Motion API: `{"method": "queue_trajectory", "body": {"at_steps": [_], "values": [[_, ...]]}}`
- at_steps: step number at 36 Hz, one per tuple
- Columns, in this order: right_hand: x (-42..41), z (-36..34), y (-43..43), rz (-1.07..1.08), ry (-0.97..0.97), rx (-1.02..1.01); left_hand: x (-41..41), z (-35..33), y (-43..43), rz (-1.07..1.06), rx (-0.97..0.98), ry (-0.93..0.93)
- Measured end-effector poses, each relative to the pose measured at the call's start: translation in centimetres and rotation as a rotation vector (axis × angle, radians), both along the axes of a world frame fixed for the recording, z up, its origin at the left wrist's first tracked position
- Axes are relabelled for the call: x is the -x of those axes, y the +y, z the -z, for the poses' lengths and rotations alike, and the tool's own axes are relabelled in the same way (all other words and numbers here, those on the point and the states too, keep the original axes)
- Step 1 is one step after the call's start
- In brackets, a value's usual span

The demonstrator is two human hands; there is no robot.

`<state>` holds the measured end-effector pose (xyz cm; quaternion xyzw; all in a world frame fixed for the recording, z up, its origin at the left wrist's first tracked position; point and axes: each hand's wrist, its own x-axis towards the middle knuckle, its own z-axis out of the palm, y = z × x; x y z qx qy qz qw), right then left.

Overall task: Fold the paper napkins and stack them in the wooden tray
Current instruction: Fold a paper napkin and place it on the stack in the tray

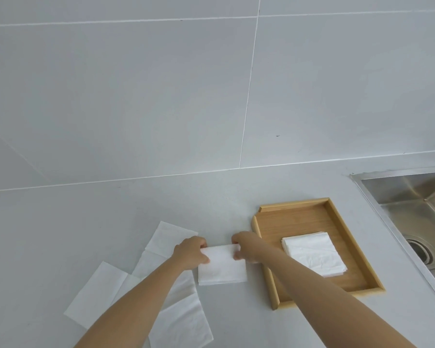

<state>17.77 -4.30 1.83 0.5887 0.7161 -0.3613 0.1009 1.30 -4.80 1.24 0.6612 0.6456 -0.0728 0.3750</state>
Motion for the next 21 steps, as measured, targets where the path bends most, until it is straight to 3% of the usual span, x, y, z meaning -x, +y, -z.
{"method": "queue_trajectory", "body": {"at_steps": [3,12,21], "values": [[-1.3,-1.2,0.0,0.113,0.142,-0.012,0.1,-1.2,0.1,-0.156,0.006,-0.203],[-7.1,-4.6,0.0,0.627,0.652,0.065,-4.2,-4.6,0.4,-0.391,-0.105,-0.576],[-14.5,-5.5,-0.9,0.631,0.628,-0.046,-11.7,-4.7,-0.2,-0.346,-0.258,-0.638]]}}
